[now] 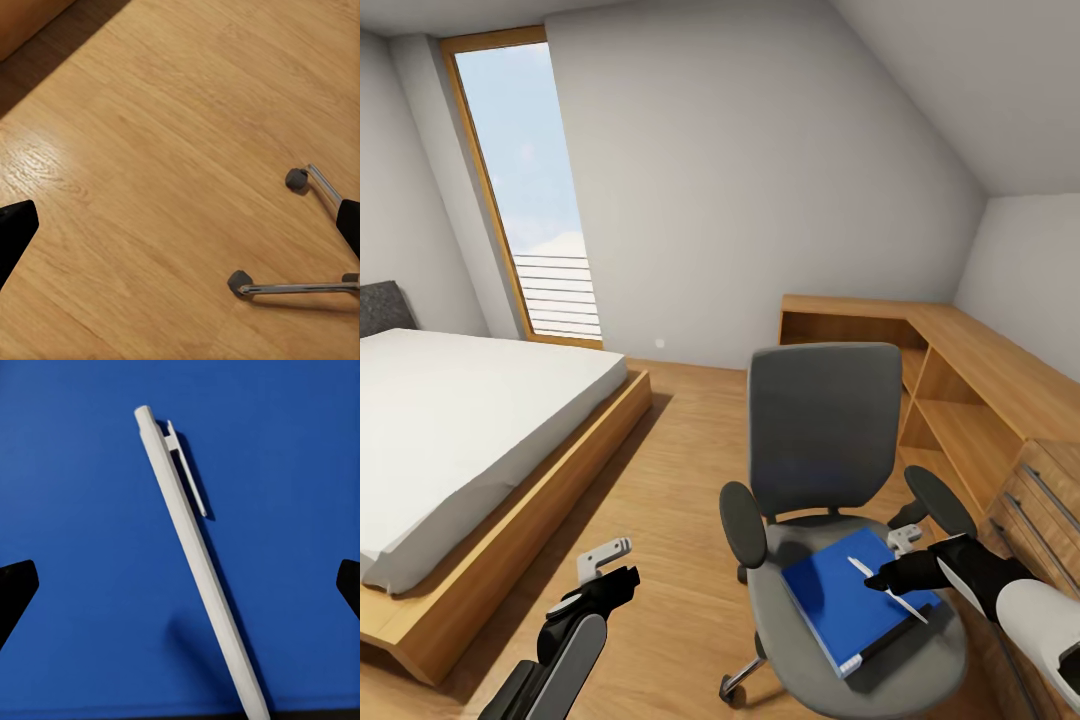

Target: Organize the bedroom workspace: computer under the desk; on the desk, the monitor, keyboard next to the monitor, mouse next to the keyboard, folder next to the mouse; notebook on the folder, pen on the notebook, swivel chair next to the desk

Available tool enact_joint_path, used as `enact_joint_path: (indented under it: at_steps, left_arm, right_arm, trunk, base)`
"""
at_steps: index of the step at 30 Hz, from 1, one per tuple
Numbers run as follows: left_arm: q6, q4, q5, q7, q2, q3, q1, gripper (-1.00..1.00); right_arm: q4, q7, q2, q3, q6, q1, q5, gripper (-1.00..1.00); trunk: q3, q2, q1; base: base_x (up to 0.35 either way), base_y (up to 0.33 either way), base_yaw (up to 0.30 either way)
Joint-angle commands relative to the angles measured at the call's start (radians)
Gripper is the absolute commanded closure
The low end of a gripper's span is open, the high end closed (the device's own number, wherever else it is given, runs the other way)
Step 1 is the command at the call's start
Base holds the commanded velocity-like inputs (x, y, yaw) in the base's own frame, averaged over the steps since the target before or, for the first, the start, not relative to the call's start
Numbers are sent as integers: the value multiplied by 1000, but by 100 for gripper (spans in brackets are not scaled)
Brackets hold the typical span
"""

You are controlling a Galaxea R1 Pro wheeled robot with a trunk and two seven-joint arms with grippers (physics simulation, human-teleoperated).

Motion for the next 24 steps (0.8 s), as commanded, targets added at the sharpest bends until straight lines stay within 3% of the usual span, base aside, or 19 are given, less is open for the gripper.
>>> enact_joint_path:
  at_steps: [1,24]
  left_arm:
    - [2,-1,7,9,1,-2,-1,-100]
    - [2,-1,6,9,1,-1,-1,-100]
  right_arm:
    - [-2,-1,-1,6,8,0,-10,-100]
    - [-2,-45,0,7,10,0,4,-100]
  trunk:
    - [-1,-1,0]
    - [-1,-1,0]
  base:
    - [0,0,0]
    - [0,0,0]
